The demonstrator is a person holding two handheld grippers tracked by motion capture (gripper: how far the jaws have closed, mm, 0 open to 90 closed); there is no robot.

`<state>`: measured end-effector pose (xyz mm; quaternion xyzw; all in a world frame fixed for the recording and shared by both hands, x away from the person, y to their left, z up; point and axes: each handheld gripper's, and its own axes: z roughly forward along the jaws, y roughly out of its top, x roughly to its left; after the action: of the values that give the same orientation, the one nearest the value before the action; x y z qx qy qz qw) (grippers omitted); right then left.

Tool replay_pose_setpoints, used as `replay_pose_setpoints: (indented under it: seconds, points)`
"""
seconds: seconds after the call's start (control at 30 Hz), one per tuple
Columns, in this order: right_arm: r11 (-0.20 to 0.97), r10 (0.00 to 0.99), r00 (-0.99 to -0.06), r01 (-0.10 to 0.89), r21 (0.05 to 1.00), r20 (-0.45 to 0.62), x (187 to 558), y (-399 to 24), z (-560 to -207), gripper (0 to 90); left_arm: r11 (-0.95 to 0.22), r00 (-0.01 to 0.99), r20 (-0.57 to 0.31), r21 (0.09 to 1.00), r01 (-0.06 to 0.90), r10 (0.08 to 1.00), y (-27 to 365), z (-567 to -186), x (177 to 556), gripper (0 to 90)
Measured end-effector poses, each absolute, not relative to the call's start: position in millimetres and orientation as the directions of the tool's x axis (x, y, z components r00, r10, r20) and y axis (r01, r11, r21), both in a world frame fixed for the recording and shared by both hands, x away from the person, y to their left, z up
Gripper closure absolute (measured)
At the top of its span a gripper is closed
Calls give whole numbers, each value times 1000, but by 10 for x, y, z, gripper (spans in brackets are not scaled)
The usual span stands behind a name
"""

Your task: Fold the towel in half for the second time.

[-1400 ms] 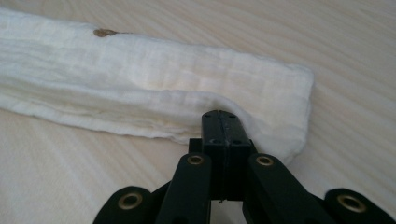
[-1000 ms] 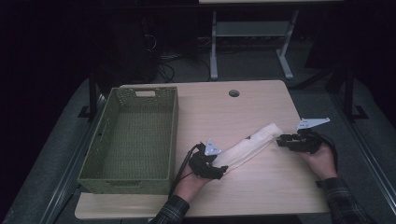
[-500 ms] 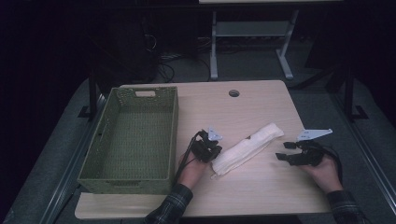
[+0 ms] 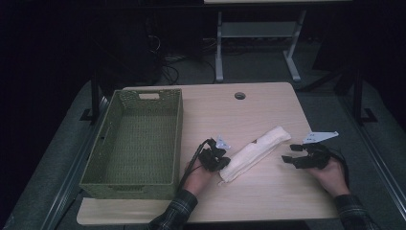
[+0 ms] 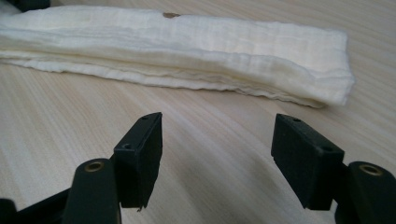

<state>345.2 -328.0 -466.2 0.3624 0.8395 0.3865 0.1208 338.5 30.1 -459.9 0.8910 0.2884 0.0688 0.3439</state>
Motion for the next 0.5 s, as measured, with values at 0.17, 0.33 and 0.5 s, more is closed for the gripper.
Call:
replay_pose_setpoints:
  seconds: [0.17, 0.33, 0.5]
  points:
    - [431, 711, -699, 524, 734, 82, 3458, -3292, -4664, 324, -615, 848, -94, 648, 450, 522, 275, -4598, 3306, 892]
    - [426, 713, -697, 514, 744, 73, 3468, -3314, -4665, 310, -641, 878, -107, 642, 420, 467, 188, -4593, 3214, 892]
    - [427, 717, -694, 511, 746, 65, 3474, -3331, -4669, 306, -672, 914, -120, 642, 369, 387, 28, -4597, 3075, 891]
